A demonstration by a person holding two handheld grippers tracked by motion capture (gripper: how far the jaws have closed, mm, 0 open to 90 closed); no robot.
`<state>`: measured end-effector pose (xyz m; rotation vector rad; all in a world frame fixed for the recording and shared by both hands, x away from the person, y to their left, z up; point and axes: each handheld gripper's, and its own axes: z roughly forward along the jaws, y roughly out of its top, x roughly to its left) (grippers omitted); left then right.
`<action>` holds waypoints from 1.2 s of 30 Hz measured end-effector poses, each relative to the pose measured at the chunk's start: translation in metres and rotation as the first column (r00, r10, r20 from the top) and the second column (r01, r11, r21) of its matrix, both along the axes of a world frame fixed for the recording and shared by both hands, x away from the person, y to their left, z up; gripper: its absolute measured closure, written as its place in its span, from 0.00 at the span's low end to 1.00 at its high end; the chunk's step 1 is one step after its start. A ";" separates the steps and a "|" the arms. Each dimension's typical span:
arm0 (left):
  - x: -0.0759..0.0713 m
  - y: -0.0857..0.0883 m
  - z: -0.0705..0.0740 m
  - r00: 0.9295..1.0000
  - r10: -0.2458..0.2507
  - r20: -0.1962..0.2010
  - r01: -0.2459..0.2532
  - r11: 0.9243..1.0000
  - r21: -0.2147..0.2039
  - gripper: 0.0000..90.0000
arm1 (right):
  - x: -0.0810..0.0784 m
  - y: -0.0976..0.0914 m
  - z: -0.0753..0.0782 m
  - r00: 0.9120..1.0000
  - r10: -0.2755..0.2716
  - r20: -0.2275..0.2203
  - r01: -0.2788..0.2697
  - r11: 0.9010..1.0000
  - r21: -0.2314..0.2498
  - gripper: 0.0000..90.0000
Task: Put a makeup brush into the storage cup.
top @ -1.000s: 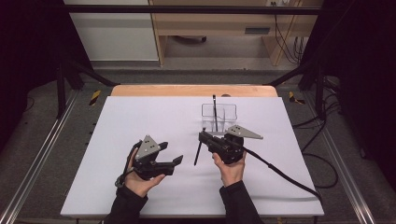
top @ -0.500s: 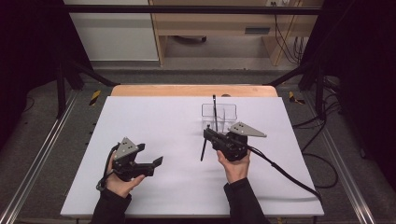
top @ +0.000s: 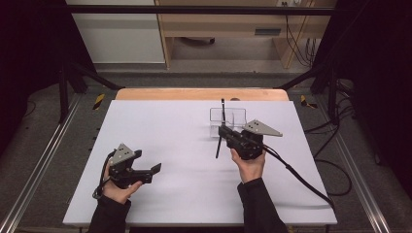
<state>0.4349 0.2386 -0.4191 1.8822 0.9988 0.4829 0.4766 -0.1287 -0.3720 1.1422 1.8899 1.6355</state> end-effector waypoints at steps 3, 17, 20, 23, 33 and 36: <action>0.001 0.003 0.000 1.000 0.003 0.001 -0.003 1.000 0.005 0.10 | 0.004 -0.001 0.003 1.000 -0.011 0.008 0.011 1.000 -0.014 0.93; 0.003 0.014 0.001 1.000 0.016 0.000 -0.016 1.000 0.005 0.09 | 0.026 -0.002 0.017 0.997 -0.062 0.037 0.064 0.997 -0.043 0.93; 0.004 0.015 0.001 1.000 0.014 -0.003 -0.014 1.000 0.008 0.08 | 0.028 -0.003 0.019 0.997 -0.070 0.042 0.071 0.996 -0.044 0.93; 0.005 0.015 0.000 1.000 0.012 -0.005 -0.011 1.000 0.015 0.08 | 0.032 -0.003 0.023 0.996 -0.079 0.050 0.081 0.996 -0.048 0.93; 0.005 0.015 -0.001 1.000 0.011 -0.006 -0.011 1.000 0.020 0.08 | 0.043 -0.005 0.036 0.992 -0.107 0.073 0.111 0.992 -0.055 0.93; 0.005 0.015 -0.001 1.000 0.011 -0.007 -0.010 1.000 0.019 0.08 | 0.046 -0.006 0.040 0.990 -0.115 0.080 0.119 0.992 -0.049 0.93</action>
